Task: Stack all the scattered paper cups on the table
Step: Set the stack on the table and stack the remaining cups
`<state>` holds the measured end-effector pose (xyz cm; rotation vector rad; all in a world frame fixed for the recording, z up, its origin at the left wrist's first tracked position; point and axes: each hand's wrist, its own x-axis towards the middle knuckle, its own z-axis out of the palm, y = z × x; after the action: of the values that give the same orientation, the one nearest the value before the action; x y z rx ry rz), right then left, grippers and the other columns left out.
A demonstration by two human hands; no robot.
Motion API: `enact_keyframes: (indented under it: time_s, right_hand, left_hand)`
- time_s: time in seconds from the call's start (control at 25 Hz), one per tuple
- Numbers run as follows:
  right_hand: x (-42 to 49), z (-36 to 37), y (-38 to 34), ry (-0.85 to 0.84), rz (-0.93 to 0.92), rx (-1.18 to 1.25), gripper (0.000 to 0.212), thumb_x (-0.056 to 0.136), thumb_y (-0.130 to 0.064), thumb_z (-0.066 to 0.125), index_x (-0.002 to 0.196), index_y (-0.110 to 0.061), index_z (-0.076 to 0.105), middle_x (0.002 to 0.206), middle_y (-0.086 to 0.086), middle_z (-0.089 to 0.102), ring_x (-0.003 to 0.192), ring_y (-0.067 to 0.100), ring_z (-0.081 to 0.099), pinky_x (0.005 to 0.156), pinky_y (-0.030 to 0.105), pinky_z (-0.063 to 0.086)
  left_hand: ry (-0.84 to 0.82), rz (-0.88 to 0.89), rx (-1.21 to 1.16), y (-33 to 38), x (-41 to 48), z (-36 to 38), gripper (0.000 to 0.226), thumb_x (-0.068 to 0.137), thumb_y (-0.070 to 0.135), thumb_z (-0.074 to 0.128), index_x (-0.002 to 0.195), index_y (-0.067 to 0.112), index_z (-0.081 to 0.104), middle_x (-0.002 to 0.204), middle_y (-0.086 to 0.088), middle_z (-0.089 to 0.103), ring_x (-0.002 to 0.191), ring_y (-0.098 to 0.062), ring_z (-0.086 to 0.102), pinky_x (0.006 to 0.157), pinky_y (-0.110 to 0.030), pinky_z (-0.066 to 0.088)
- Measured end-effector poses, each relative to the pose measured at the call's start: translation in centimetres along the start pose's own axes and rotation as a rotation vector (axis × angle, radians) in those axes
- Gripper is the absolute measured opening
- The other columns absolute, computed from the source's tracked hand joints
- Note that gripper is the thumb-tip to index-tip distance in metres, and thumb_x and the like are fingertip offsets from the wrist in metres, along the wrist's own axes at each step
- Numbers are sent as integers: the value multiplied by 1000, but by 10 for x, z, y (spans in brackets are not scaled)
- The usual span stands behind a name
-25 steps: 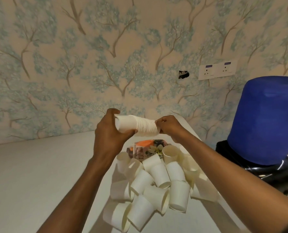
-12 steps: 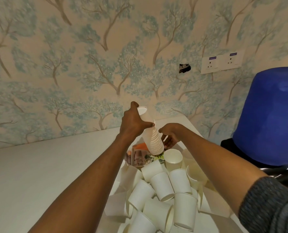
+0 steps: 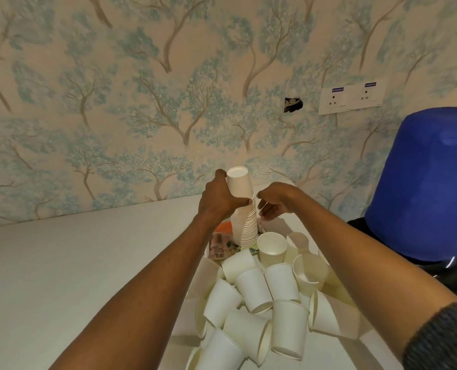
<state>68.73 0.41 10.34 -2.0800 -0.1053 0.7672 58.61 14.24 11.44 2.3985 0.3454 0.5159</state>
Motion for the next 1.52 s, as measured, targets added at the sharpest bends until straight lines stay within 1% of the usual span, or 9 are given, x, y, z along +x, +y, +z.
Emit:
enact_keyframes:
  time_s: [0.16, 0.28, 0.4, 0.56, 0.72, 0.84, 1.12, 1.4, 1.52]
  right_hand:
    - [-43, -23, 3, 434, -326, 23, 34, 95, -18, 58, 99, 15, 67, 88, 26, 72, 68, 30, 68, 71, 40, 59]
    - [-90, -8, 14, 680, -630, 8, 26, 88, -17, 59, 86, 5, 73, 81, 19, 74, 75, 31, 72, 72, 42, 58]
    - [-131, 47, 19, 532, -830, 24, 16, 88, -15, 62, 82, -14, 76, 76, -6, 74, 72, 7, 69, 72, 26, 55]
    - [-127, 119, 34, 242, -733, -409, 16, 93, -20, 64, 102, -12, 74, 99, 6, 75, 92, 23, 69, 71, 28, 47]
    - [-106, 169, 54, 258, -651, -794, 61, 89, -48, 67, 141, -24, 48, 135, 8, 60, 120, 29, 60, 97, 38, 51]
    - [-90, 196, 59, 368, -601, -867, 68, 91, -48, 65, 148, -21, 39, 142, 12, 55, 121, 31, 60, 100, 40, 51]
    - [-85, 213, 56, 270, -583, -422, 52, 95, -14, 65, 145, -15, 50, 136, 5, 61, 122, 24, 60, 97, 29, 47]
    - [-136, 213, 24, 585, -826, 191, 27, 96, -9, 62, 121, -11, 70, 115, -2, 71, 102, 7, 63, 89, 19, 52]
    - [-162, 230, 22, 530, -883, 237, 27, 97, -11, 63, 123, -13, 70, 113, -2, 72, 103, 9, 66, 90, 17, 51]
  left_hand:
    - [-30, -54, -77, -23, -14, -29, 74, 68, 45, 89, 126, 11, 57, 115, -5, 68, 99, -18, 65, 82, -34, 56]
    - [-81, -81, -43, -56, -30, -63, 67, 71, 57, 82, 121, 16, 65, 117, 1, 67, 98, -14, 64, 81, -32, 56]
    - [-201, -151, 25, -92, -54, -83, 71, 70, 58, 82, 128, 22, 63, 132, 3, 60, 116, -17, 59, 95, -38, 52]
    - [-429, -163, 85, -127, -87, -81, 85, 64, 35, 92, 140, 26, 55, 141, 6, 52, 126, -18, 52, 100, -34, 48]
    - [-369, -49, -48, -140, -106, -63, 65, 65, 17, 91, 123, 25, 66, 122, 8, 67, 109, -13, 61, 90, -26, 48]
    - [-254, -35, -117, -149, -111, -58, 48, 68, 12, 88, 112, 21, 68, 111, 6, 71, 104, -18, 66, 83, -26, 50]
    - [47, -244, -552, -186, -125, -87, 34, 88, 22, 73, 119, 35, 66, 119, -2, 63, 105, -22, 63, 79, -36, 61]
    - [-8, -498, -1309, -209, -180, -106, 23, 99, 14, 59, 121, 10, 65, 127, -23, 60, 113, -40, 64, 88, -46, 57]
    - [-66, -472, -1533, -197, -203, -105, 34, 96, 13, 60, 129, 3, 62, 130, -24, 61, 120, -42, 60, 92, -48, 54]
